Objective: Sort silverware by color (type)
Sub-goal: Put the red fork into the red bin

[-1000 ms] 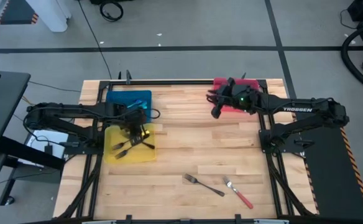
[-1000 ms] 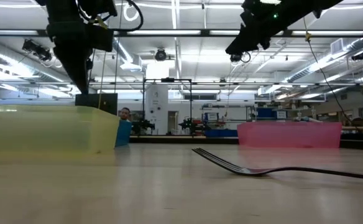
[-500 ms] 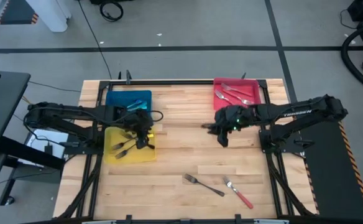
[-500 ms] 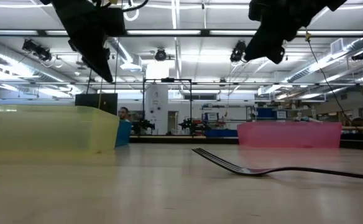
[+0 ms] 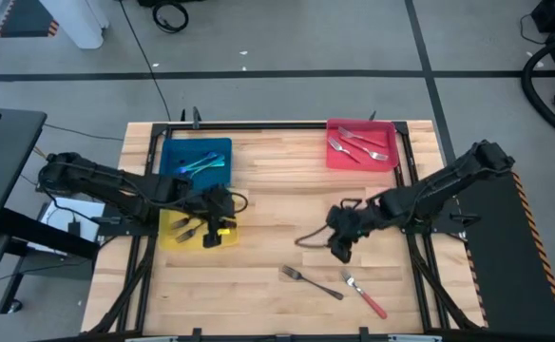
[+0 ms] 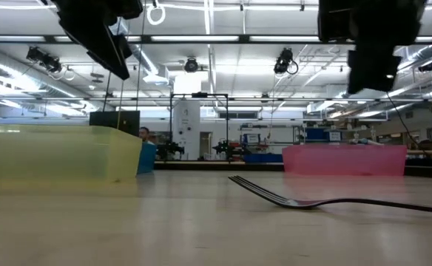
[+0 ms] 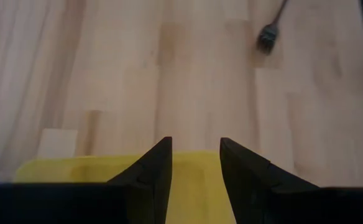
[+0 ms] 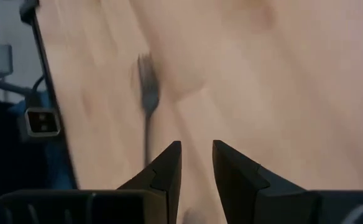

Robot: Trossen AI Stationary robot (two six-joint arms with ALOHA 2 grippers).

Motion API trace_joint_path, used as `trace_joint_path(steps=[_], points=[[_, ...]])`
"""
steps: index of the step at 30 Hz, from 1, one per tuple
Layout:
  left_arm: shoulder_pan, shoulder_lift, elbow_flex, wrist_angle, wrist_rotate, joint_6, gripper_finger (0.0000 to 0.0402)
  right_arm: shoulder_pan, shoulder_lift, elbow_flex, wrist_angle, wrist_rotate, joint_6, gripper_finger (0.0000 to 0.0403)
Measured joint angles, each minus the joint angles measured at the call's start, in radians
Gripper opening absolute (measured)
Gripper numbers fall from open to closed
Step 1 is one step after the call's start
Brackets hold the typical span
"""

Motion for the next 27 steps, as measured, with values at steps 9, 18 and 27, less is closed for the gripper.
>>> trace_joint_path(steps=[9,18,27], points=[[-0.068,0.0,0.0,0.053,0.0,-0.016,0.0135,0.174,0.086,0.0,0.009,-0.042,0.34,0.0098],[-0.09,0.0,0.001,0.059,-0.001,-0.016,0.0134,0.333,0.128,0.0,0.003,-0.042,0.616,0.0098],[-0.089,0.0,0.001,0.072,-0.002,-0.021,0.0135,0.419,0.241,0.0,0.0,-0.065,0.778,0.0098]])
